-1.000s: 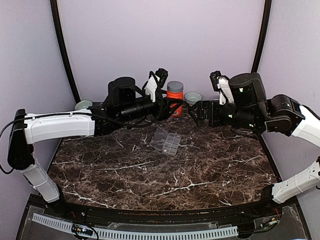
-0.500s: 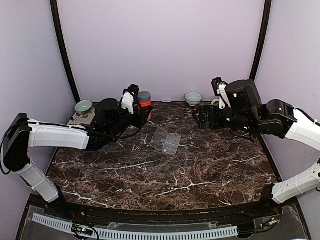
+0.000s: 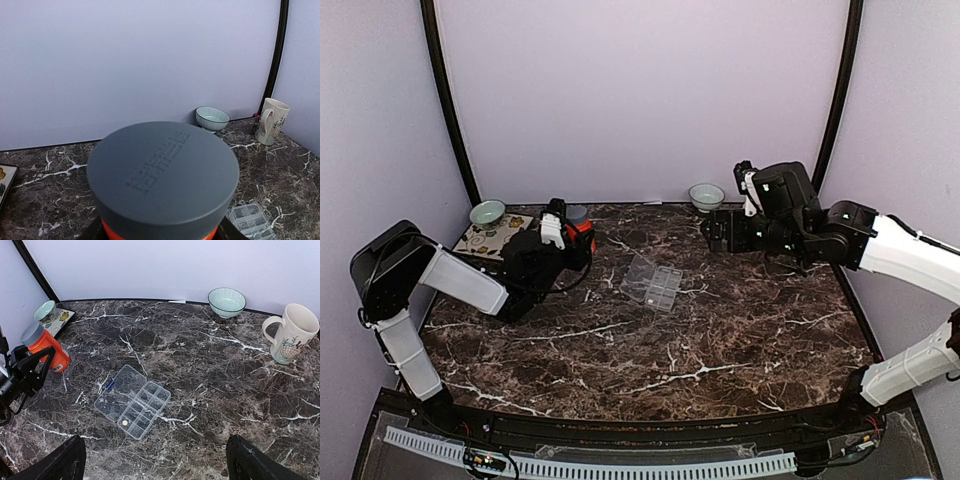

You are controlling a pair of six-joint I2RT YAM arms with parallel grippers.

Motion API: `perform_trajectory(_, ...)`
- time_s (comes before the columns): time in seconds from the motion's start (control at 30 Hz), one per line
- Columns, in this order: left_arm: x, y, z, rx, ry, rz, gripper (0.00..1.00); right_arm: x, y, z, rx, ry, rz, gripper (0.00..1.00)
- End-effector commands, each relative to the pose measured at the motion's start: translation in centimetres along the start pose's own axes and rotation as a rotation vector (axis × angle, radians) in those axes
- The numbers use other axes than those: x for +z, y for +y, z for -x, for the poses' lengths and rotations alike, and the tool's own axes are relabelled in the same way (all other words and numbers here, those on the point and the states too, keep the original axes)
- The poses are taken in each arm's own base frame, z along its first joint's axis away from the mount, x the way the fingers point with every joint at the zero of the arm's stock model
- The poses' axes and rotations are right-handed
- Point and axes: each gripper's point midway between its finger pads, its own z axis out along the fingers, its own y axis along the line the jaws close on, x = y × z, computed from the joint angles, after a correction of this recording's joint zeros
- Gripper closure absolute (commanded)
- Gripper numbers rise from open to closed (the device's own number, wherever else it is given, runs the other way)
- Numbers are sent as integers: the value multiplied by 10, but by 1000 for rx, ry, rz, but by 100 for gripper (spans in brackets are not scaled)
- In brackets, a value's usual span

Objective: Sort the pills into containers
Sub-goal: Place the pill bottle at the center of the board.

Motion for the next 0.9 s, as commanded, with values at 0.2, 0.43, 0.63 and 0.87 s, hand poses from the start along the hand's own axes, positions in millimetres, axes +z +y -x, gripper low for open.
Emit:
perform_trajectory(0.2,0,8,-14,-83,-47,23,100,26,8,9,43,-27,82,2)
perform_trajectory(0.43,-11,19,-43,-105,5,64,100,41,15,2,48,3,110,2)
perform_trajectory(0.63,-15,25,-62,-103,31,88,100,51,16,-2,52,18,116,2)
perform_trajectory(0.87,-17,30,-81,-112,47,107,100,60,16,-8,51,41,122,2)
